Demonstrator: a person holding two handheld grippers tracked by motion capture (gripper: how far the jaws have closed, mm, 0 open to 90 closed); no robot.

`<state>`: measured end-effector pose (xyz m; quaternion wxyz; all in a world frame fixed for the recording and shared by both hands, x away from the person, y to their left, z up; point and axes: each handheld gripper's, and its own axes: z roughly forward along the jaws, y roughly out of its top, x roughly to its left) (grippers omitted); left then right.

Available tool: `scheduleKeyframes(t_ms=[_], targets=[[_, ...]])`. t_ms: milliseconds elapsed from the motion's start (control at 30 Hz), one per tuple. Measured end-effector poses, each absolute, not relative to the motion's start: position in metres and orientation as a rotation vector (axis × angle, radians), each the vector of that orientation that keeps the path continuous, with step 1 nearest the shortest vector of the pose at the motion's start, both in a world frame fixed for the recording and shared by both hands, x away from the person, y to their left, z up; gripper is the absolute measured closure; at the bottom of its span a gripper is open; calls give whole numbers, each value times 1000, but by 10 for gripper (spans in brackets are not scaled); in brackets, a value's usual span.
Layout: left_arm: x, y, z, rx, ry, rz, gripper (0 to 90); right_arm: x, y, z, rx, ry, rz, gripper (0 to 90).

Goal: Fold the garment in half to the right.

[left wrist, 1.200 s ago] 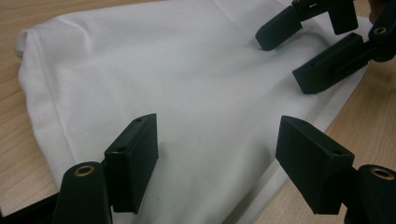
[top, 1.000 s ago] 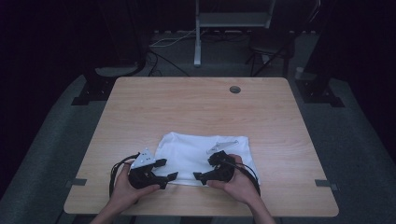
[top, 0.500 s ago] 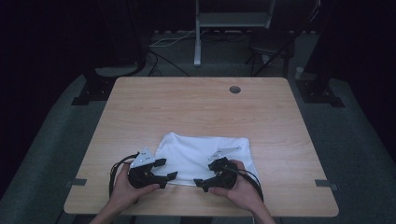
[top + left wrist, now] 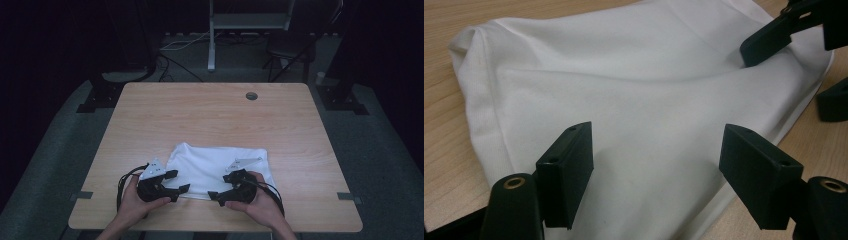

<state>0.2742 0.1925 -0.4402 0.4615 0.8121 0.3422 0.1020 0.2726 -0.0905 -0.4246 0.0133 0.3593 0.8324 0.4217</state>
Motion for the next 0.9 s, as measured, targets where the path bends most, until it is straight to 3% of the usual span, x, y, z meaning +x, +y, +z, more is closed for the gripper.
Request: scheduleKeyframes(t_ms=[733,900], targets=[[274,192,-440,1997,841,247,300,258,-87,-432,1064,2688,1281,209],[274,192,-440,1999,838,249,300,264,-90,-421,1080,2664,1317,209]])
